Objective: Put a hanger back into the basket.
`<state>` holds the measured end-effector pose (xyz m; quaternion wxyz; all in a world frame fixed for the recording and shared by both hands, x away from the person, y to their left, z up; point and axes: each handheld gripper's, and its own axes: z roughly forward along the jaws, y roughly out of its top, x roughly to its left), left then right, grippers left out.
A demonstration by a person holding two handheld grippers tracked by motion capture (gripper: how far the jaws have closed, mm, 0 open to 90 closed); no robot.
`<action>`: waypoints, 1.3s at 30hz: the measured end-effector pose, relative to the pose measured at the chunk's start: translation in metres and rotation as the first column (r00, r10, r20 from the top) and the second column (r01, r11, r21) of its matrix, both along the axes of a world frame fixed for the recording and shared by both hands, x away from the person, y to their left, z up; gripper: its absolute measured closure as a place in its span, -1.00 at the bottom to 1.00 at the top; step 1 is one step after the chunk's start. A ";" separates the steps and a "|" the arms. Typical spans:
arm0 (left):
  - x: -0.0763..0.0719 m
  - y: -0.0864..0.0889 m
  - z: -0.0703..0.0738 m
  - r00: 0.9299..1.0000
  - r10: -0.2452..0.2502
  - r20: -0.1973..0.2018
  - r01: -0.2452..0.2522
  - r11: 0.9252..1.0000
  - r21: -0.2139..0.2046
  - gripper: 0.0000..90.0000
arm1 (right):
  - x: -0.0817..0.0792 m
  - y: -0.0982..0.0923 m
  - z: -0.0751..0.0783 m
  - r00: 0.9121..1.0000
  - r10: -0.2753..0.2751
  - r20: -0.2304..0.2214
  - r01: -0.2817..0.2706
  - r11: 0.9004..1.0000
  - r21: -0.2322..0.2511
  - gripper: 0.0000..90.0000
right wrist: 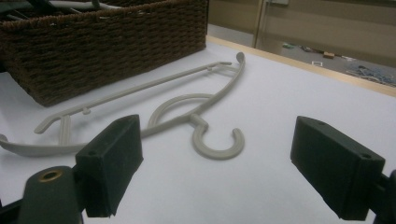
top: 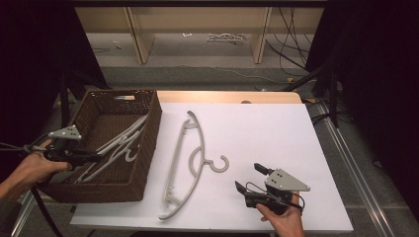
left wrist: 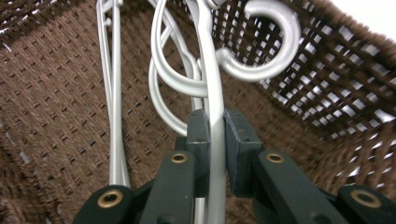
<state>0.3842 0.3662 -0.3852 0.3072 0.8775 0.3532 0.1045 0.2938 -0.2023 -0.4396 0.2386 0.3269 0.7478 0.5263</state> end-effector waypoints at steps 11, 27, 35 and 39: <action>0.005 -0.002 -0.003 0.997 0.040 -0.073 -0.039 0.999 0.017 0.57 | 0.000 0.000 0.000 1.000 0.000 0.001 0.000 1.000 0.000 -0.61; -0.014 -0.050 0.035 0.983 0.168 0.072 -0.154 0.974 -0.168 -0.17 | 0.003 0.000 -0.001 1.000 0.003 0.009 -0.003 1.000 0.013 -0.61; -0.030 -0.082 0.048 0.974 0.190 0.120 -0.159 0.960 -0.232 -0.30 | 0.001 0.000 0.000 1.000 0.008 -0.018 -0.008 1.000 0.006 -0.61; -0.040 -0.099 0.052 0.969 0.195 0.155 -0.155 0.959 -0.236 -0.36 | 0.002 -0.001 0.000 1.000 0.005 -0.010 -0.005 1.000 0.004 -0.61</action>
